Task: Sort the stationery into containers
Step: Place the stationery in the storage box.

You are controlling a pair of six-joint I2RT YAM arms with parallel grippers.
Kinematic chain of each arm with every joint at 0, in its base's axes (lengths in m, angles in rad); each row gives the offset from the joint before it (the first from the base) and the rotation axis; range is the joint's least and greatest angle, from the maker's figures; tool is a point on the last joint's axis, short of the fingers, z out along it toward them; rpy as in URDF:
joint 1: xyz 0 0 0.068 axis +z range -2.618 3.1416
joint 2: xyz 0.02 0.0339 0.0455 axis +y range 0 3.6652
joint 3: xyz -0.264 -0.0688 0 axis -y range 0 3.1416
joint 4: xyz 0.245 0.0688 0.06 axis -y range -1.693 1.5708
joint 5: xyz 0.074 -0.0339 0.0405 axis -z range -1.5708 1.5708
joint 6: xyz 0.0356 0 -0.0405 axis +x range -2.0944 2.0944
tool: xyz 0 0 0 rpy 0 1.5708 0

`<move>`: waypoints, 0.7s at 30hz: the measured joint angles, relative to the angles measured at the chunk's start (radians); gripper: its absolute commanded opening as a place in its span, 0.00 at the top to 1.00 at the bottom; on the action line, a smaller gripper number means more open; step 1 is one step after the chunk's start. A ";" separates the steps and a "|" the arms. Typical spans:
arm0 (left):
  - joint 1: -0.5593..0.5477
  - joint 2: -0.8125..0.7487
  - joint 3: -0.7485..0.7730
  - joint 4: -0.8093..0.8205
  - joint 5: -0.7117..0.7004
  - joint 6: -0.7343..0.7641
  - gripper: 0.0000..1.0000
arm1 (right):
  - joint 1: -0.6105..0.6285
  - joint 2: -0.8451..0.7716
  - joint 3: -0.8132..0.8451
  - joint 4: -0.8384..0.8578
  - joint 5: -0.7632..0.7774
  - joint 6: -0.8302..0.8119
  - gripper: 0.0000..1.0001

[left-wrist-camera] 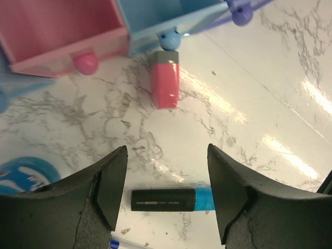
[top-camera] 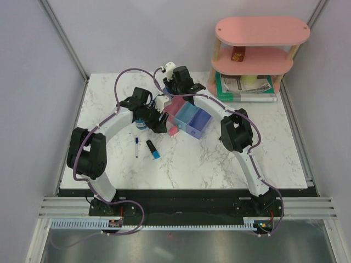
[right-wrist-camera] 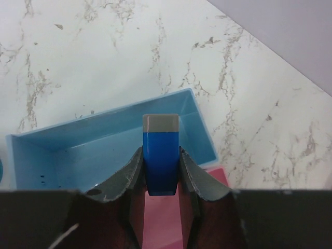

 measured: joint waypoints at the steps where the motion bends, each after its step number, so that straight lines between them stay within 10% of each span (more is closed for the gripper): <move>1: -0.011 0.000 -0.015 0.000 0.001 0.008 0.31 | 0.003 0.009 0.007 0.006 -0.003 0.001 1.00; 21: -0.090 0.070 -0.064 0.103 -0.030 0.032 0.30 | 0.013 0.085 0.052 0.041 -0.021 -0.003 0.86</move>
